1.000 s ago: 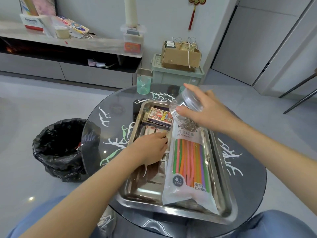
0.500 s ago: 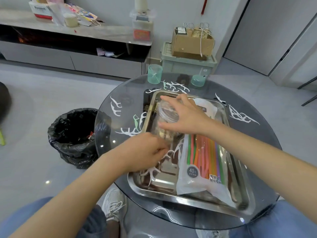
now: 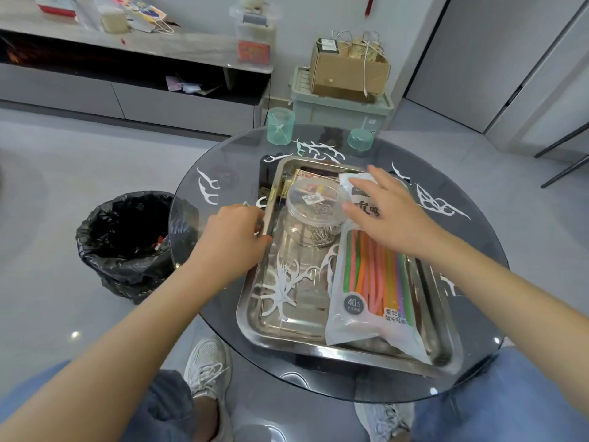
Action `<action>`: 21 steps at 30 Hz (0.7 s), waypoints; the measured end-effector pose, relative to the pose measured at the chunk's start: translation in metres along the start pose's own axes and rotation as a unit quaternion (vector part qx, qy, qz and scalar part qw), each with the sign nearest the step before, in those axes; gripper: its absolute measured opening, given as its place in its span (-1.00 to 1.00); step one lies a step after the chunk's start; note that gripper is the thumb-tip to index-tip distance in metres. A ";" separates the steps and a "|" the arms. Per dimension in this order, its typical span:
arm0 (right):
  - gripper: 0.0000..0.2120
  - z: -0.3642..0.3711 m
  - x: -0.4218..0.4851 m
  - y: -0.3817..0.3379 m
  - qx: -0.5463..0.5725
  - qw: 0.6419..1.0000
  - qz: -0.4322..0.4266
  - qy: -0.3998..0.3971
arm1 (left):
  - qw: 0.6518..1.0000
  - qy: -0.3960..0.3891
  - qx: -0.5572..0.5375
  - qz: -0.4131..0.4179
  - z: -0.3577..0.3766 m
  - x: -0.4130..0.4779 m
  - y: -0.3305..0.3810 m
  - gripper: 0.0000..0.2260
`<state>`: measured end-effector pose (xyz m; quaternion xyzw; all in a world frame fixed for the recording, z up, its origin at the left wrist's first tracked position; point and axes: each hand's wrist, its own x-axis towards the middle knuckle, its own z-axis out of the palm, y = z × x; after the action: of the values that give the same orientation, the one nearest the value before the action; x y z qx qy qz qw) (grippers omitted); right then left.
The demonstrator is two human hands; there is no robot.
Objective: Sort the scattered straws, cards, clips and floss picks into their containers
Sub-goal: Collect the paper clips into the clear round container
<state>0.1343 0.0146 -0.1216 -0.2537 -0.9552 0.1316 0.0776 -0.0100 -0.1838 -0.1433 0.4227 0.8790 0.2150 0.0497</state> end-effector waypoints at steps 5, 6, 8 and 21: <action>-0.68 -0.001 -0.043 0.048 -0.022 0.995 0.101 -0.015 | 0.997 -0.039 -0.053 -0.046 0.002 0.006 0.010 -0.85; -0.69 0.000 -0.050 0.053 -0.021 0.993 0.119 -0.014 | 0.996 -0.042 -0.063 -0.048 0.004 0.006 0.013 -0.85; -0.69 0.001 -0.058 0.060 -0.018 0.989 0.145 -0.009 | 0.994 -0.049 -0.085 -0.056 0.007 0.008 0.017 -0.83; -0.70 -0.031 -0.053 0.065 0.190 0.953 0.232 0.054 | 0.950 0.019 -0.289 -0.121 -0.008 0.023 0.016 -0.67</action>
<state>0.2170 0.0485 -0.1148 -0.4554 -0.8218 0.3111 0.1430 -0.0152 -0.1596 -0.1271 0.2763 0.8248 0.4600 0.1782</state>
